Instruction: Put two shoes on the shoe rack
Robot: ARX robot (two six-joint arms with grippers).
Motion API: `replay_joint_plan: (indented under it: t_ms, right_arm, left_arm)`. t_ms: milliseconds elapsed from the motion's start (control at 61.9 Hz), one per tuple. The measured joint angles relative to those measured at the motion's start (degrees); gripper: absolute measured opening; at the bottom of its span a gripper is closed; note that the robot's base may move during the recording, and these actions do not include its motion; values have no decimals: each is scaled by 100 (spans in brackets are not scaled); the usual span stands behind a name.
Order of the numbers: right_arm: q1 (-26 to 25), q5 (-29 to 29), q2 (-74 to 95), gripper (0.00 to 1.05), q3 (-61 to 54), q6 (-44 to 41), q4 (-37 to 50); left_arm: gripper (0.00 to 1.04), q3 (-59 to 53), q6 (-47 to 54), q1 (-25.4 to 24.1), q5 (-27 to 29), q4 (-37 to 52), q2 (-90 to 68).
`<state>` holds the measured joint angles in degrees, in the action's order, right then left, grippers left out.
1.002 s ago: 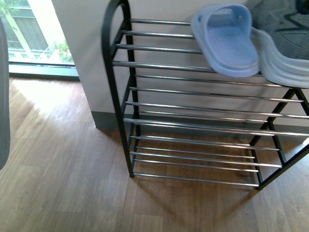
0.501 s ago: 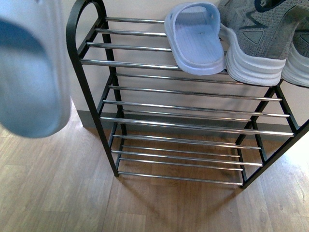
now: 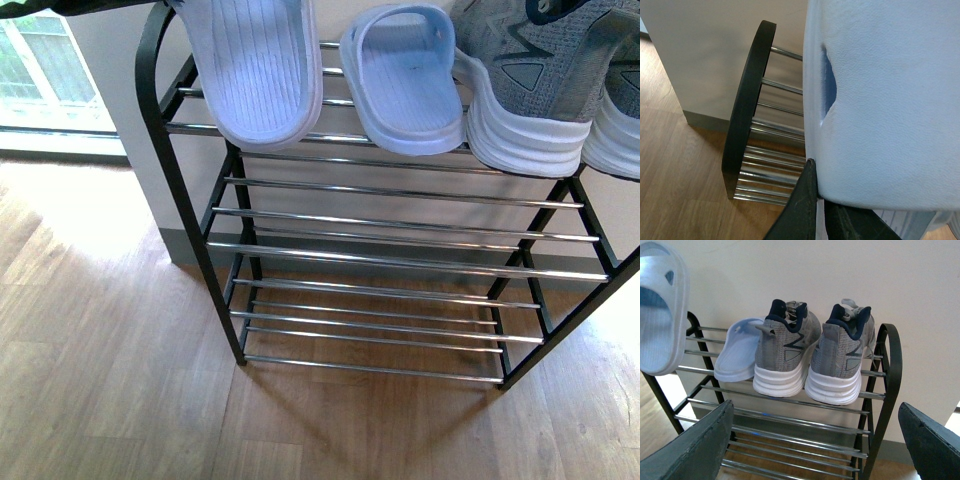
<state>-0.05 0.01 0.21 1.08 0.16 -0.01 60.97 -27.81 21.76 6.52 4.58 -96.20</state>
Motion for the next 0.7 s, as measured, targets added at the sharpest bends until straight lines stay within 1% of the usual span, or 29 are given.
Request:
replay_joint_plan:
  t_ms: [340, 566, 695]
  right_arm:
    - [0, 0, 0, 95, 0, -2, 0]
    - [0, 0, 0, 95, 0, -2, 0]
    - [0, 0, 0, 95, 0, -2, 0]
  left_arm:
    - [2, 1182, 168, -208, -330, -697, -1266]
    - [2, 1742, 372, -269, -308, -1034, -1735]
    - [22, 1853, 557, -271, -221, -1095, -1810]
